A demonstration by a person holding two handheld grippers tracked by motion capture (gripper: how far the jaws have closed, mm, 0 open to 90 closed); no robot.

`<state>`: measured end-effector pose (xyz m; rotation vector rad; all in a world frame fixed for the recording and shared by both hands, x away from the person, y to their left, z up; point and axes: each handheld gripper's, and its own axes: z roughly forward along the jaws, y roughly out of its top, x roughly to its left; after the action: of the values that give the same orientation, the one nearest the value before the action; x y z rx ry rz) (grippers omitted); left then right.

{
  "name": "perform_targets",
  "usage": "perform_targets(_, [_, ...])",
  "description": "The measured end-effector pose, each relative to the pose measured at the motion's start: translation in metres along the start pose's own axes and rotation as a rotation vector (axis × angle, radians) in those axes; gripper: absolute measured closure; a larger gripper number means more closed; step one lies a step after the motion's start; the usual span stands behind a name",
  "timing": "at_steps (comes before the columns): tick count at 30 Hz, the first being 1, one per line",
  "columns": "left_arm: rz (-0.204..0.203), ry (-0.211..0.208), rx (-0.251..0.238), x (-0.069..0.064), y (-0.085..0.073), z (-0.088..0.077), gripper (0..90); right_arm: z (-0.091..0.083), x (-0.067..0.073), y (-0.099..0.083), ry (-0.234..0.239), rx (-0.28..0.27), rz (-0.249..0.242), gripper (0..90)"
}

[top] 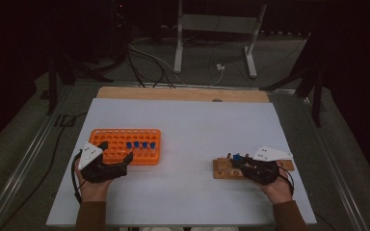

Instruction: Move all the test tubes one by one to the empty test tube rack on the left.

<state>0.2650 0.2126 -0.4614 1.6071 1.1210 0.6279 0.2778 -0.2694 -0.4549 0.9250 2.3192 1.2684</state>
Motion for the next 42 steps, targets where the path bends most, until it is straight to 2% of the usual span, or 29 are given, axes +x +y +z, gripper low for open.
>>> perform_targets(20, [0.011, 0.000, 0.004, -0.002, 0.000, 0.002, 0.8, 0.004, 0.003, 0.002, -0.007, 0.008, -0.010, 76.8])
perform_targets(32, [0.013, -0.005, -0.006, -0.002, 0.001, 0.000, 0.8, -0.009, 0.006, 0.015, 0.000, -0.037, -0.024, 76.9])
perform_targets(42, [0.017, -0.011, -0.015, -0.005, 0.003, 0.000, 0.8, -0.018, 0.008, 0.026, -0.007, -0.052, -0.035, 77.0])
